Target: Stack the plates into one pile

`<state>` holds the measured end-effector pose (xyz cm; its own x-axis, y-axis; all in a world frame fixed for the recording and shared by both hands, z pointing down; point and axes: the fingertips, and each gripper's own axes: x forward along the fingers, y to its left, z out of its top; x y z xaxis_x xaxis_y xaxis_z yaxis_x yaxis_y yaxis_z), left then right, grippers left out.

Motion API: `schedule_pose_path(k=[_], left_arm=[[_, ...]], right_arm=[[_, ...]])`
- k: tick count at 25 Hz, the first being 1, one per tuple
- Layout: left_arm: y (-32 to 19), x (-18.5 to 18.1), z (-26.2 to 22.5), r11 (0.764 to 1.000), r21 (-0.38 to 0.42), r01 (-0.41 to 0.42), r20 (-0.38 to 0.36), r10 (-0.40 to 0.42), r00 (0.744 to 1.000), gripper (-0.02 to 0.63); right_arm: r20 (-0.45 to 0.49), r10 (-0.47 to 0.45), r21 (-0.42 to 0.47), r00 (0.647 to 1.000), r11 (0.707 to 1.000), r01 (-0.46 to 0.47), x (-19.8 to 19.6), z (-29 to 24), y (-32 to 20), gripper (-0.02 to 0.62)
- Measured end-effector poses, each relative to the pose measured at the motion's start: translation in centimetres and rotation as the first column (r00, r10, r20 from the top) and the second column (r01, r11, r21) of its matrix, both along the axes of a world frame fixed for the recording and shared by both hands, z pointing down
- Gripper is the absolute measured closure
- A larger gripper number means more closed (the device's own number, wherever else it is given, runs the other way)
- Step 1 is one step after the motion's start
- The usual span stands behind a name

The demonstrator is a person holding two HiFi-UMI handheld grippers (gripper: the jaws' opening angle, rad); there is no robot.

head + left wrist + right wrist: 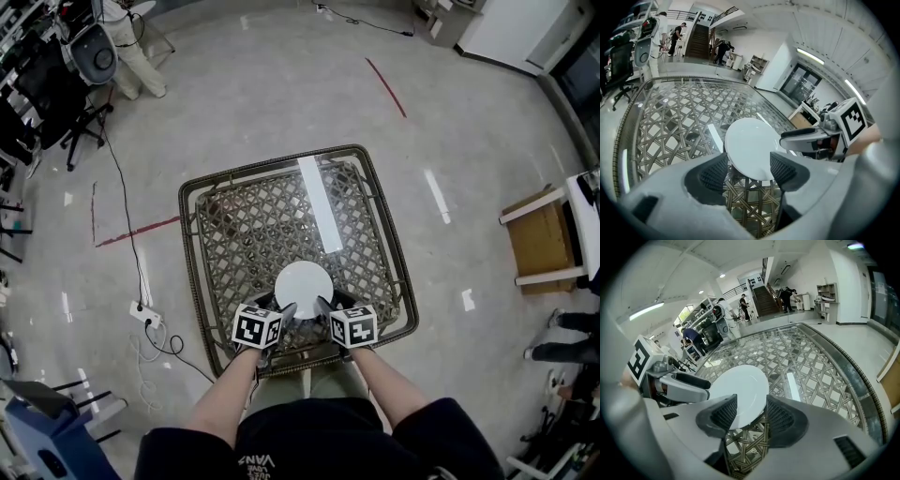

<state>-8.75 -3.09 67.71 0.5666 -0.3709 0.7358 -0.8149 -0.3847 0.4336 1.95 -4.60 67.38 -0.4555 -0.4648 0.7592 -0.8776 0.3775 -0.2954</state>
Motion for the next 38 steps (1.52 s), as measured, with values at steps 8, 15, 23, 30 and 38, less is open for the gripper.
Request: schedule_pose_path(k=[8,15,23,30,38], left_arm=[[0.4,-1.0,-1.9,0.997,0.048,0.055,-0.027,-0.053,0.998,0.327],[0.6,-1.4,-5.9,0.984,0.151,0.089,-0.052,-0.082,0.995,0.328],[1.8,1.1,-11.1,0.945,0.296,0.141,-0.068,-0.126,0.990,0.380],[4.6,4.3,-15.7,0.879,0.428,0.212,-0.067,-0.203,0.977,0.489],[8.7,6.9,-19.3,0.802,0.536,0.265,-0.083,-0.262,0.961,0.568]], right_arm=[[0.015,0.015,0.061,1.000,0.998,-0.016,0.4,-2.4,-0.1,0.413],[0.042,-0.009,0.130,0.999,0.992,0.004,0.9,-5.8,0.1,0.442],[0.102,-0.115,0.231,0.988,0.969,0.089,2.6,-10.4,1.5,0.483],[0.146,-0.218,0.338,0.965,0.928,0.158,5.6,-15.2,3.4,0.554],[0.176,-0.327,0.419,0.928,0.878,0.230,8.1,-18.9,6.6,0.591]])
